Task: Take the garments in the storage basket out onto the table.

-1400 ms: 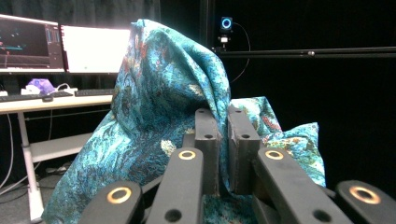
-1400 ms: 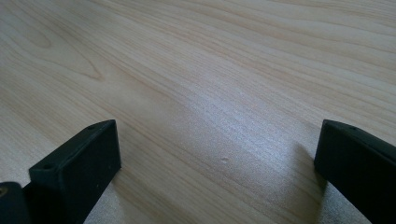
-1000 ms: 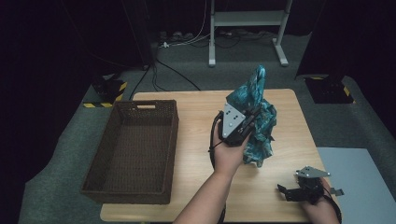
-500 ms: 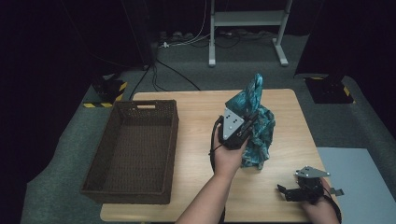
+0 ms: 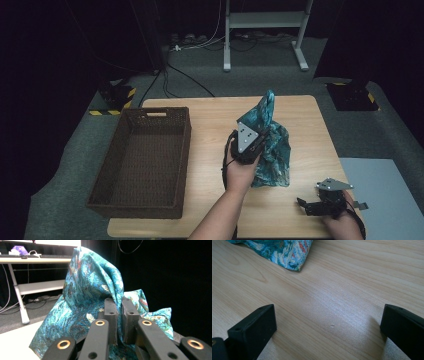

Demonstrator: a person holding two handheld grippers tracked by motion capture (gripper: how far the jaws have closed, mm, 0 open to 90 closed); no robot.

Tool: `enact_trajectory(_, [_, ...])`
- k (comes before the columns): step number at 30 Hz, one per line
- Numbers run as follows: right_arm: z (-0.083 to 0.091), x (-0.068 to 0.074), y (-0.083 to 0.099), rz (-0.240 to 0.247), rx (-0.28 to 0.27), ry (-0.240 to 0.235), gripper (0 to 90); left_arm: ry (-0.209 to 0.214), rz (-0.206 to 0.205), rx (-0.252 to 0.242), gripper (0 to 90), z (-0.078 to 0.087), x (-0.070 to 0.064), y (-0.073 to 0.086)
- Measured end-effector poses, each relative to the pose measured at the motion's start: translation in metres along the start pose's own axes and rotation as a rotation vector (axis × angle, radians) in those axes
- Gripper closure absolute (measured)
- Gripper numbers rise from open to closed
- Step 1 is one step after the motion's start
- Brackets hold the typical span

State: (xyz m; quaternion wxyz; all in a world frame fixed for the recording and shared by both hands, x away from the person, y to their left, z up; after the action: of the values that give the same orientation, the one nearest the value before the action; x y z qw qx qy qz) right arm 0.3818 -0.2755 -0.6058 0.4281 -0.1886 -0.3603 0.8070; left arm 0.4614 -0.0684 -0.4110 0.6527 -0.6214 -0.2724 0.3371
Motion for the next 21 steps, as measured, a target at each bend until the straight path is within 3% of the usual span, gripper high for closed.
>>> enact_trajectory(21, [0.0, 0.0, 0.0, 0.002, 0.001, 0.002, 0.2, -0.012, -0.02, 0.131, 84.4, -0.003, 0.007, 0.052])
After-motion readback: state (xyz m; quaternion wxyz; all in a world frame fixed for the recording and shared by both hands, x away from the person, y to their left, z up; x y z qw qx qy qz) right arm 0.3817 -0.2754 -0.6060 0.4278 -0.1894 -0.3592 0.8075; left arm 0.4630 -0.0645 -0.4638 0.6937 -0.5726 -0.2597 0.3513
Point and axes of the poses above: each handheld gripper's, and its own axes: z roughly backward along the jaws, y roughly out of its underside, x roughly to its left, the point moved 9 cm from there along -z, roughly forward along the jaws, and after that the axes turned 3 degrees about -x, right-handed, at the moved point
